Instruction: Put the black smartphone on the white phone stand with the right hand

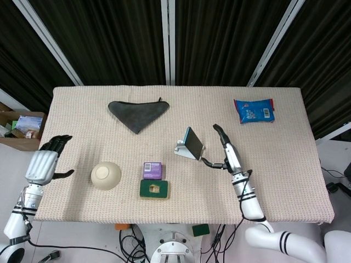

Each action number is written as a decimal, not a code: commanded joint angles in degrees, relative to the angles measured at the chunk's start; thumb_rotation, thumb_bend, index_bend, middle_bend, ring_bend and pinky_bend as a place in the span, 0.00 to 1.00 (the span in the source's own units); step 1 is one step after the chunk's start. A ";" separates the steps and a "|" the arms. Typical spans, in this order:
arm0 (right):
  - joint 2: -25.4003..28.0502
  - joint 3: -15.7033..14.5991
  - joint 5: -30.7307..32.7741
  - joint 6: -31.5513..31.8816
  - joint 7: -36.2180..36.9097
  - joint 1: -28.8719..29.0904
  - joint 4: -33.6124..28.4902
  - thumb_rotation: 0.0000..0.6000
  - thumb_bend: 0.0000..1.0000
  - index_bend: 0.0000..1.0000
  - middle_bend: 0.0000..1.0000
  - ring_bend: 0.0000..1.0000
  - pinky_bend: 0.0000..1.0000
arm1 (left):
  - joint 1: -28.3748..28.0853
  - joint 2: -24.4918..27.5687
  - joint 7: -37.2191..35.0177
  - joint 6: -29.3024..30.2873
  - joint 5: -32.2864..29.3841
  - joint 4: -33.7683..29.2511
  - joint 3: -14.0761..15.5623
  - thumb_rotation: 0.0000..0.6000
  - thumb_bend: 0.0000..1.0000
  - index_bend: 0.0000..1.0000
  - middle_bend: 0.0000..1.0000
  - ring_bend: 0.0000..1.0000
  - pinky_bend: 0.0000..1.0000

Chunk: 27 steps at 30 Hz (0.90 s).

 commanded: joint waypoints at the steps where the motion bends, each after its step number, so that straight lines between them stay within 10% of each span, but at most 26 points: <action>1: 11.52 -4.55 -5.31 3.70 -8.07 -3.79 -3.14 1.00 0.20 0.00 0.00 0.00 0.00 | 0.23 0.26 0.39 0.29 -0.02 -0.46 0.04 1.00 0.02 0.13 0.11 0.10 0.27; 11: 35.80 -13.35 -6.08 9.31 -34.05 -14.30 -8.37 1.00 0.20 0.00 0.00 0.00 0.00 | 2.05 1.16 4.32 3.13 -0.12 -4.24 0.30 1.00 0.02 0.13 0.11 0.10 0.27; 27: 35.03 -17.57 -11.09 20.99 -36.72 -24.28 -2.09 1.00 0.22 0.00 0.00 0.00 0.00 | 6.96 0.95 6.27 10.45 2.79 -3.40 2.15 1.00 0.02 0.12 0.11 0.09 0.24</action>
